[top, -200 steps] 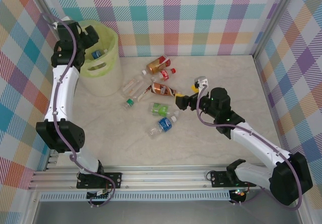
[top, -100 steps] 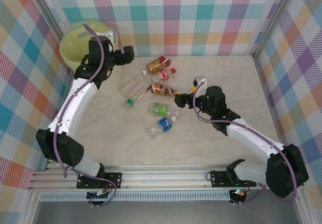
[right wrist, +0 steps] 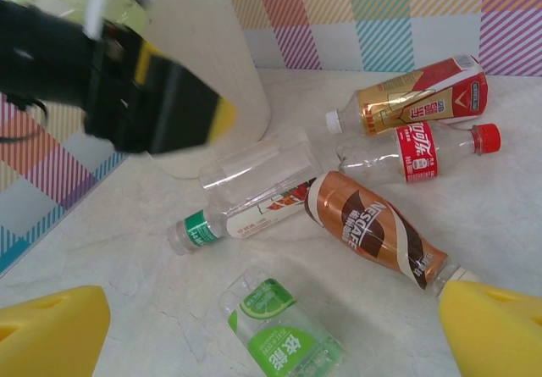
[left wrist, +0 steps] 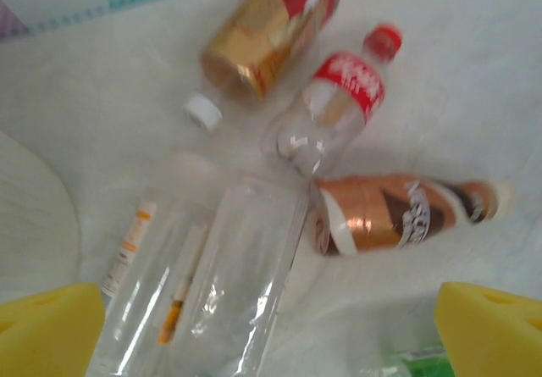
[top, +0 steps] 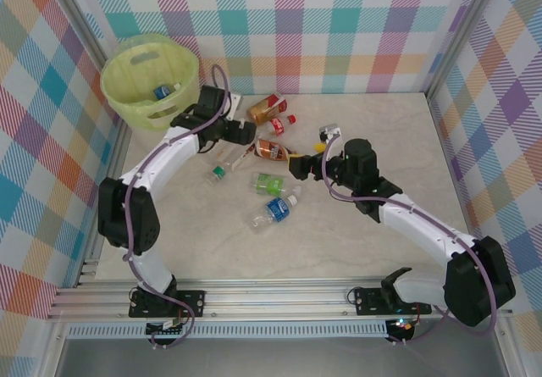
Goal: Put the plastic bottles in the bin
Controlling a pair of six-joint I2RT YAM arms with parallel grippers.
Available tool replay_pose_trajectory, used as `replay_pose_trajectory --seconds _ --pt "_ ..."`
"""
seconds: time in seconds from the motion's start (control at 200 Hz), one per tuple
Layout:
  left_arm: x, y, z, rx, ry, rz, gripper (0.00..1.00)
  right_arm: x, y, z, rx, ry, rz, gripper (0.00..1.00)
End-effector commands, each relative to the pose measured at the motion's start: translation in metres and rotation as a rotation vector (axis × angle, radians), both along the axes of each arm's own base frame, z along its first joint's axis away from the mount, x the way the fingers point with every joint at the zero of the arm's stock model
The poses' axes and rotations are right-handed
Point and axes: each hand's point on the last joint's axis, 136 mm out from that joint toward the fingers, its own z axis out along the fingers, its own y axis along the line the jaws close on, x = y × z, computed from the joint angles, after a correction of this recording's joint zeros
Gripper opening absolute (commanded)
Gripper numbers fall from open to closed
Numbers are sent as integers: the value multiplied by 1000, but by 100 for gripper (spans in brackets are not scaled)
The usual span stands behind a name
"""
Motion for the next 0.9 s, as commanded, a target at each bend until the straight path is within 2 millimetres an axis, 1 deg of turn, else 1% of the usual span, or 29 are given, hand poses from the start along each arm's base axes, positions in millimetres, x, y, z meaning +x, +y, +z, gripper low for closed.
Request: replay_pose_trajectory --seconds 0.0,0.085,0.185,0.37,0.44,0.53,0.625,0.685,0.76,0.835,0.895 --pt "-13 3 -29 99 108 -53 100 -2 4 14 -2 -41 28 100" --pt "-19 2 -55 140 183 -82 100 -2 3 14 -4 -46 22 100" --pt "-18 3 -74 168 222 -83 99 -2 2 13 -1 -43 18 100" --pt "-4 12 -92 226 209 -34 99 -3 3 14 10 -32 22 100" --pt "-4 10 -100 231 231 -41 99 -4 2 15 10 -34 19 100" --pt "-6 6 -110 215 262 -57 95 -5 0 15 7 -36 12 100" --pt "-7 7 -115 222 276 -49 91 -6 -2 17 8 -40 7 100" --pt "-11 3 -109 212 284 -54 88 -6 -2 17 7 -41 8 100" --pt "-14 0 -104 217 257 -63 87 -6 -1 17 6 -39 8 100" --pt "-12 5 -106 242 237 -43 84 -5 -1 16 9 -38 9 100" --pt "-10 9 -112 264 246 -25 80 -4 1 17 13 -35 14 100"
